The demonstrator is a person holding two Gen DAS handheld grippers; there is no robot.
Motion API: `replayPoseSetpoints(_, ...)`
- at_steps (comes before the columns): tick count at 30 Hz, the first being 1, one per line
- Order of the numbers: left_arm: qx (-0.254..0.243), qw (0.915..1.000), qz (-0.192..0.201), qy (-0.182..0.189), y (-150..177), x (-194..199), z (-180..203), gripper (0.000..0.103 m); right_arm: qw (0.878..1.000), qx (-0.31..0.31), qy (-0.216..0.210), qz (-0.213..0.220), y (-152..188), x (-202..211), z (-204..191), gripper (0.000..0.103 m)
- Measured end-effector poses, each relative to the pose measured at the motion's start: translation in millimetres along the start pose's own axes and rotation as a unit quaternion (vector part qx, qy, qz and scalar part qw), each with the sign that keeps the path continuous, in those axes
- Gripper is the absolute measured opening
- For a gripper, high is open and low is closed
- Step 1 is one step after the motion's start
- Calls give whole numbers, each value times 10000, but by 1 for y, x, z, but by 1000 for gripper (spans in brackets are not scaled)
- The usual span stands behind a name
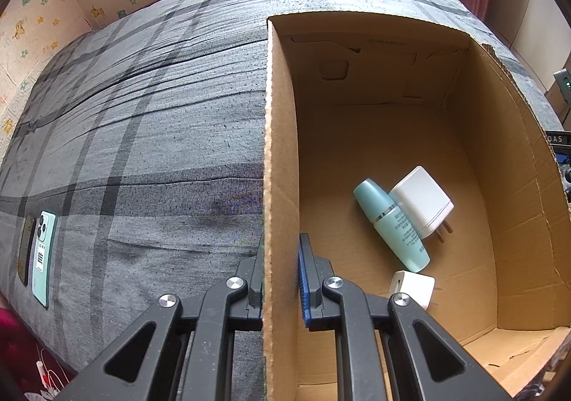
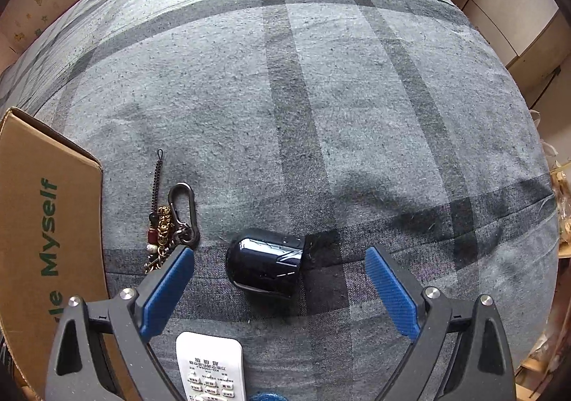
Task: Organize rigid objects
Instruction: 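Close the right gripper on the black round object, then lift the black object with the right gripper and carry it into the box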
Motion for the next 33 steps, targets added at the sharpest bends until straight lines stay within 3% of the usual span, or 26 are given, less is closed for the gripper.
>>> replayPoseSetpoints(2,-23,10000,0,-8,0,0,1,14,10000,-40,-10,-3,0,-1,0,94)
replayPoseSetpoints(7,-16,10000,-5,-7,0,0,1,14,9999,-77,-34,-67,-2,-5,-1,77)
replayPoseSetpoints(10,-20,10000,-5,-8,0,0,1,15,9997,-130,-153,-158,0,-9,-2,51)
replayPoseSetpoints(11,-34,10000,-5,-15,0,0,1,15,9996,-166,-168,-168,1,-9,-2,47)
replayPoseSetpoints(33,3,10000,-2,3,-1,0,0,15,9999,123,-115,25,1,52,-17,47)
Point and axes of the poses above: each gripper's, at about its wrist camera, not at the fingertips, and x roughly against the way its jaws point, z to its right, y to its underside, the point moved 4 cm from there along -x, roughly the way its jaws point, and after that the axes turned 15 degrees about z, right-handed, at the moved point
